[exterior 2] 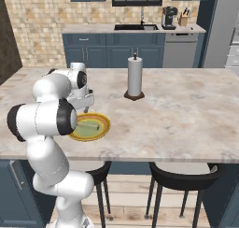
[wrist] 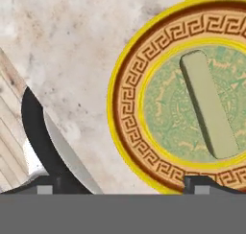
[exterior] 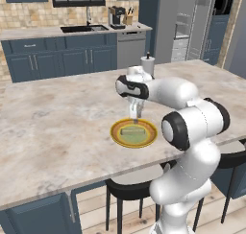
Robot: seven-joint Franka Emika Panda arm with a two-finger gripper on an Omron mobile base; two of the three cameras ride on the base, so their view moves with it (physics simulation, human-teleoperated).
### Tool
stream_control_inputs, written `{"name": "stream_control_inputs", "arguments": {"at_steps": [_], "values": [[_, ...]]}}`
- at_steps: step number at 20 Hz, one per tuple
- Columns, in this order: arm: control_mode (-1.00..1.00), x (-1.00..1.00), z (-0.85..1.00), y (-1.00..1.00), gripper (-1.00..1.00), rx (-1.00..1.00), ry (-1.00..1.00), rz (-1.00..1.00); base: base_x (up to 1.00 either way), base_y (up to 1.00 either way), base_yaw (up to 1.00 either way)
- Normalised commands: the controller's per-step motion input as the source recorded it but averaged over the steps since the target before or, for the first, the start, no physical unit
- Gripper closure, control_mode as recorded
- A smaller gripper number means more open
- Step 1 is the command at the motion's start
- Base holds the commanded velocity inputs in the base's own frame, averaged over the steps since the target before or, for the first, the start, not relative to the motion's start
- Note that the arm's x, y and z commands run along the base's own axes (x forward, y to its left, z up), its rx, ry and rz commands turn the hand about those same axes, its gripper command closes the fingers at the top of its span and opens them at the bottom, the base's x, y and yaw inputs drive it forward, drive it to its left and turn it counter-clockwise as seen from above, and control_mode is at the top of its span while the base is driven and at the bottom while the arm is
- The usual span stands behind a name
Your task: Retrieve the butter from the fridge and place it on a plate on the dining table. Then retrieve the butter knife by the fridge and place it near the plate.
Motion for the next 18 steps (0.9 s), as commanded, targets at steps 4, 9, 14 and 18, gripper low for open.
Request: {"name": "stream_control_inputs", "arguments": {"at_steps": [4,9,14,18], "values": [[-1.00,-0.34,0.56,-0.59,-1.00,-0.16,0.24,-0.44,0.00,0.00,0.00],[-1.00,-0.30,0.34,-0.55,-1.00,-0.14,0.08,-0.57,0.00,0.00,0.00],[-1.00,-0.53,0.21,-0.41,-1.00,-0.09,-0.05,-0.59,0.00,0.00,0.00],[-1.00,-0.63,0.04,-0.12,-1.00,-0.10,-0.20,-0.63,0.00,0.00,0.00]]}}
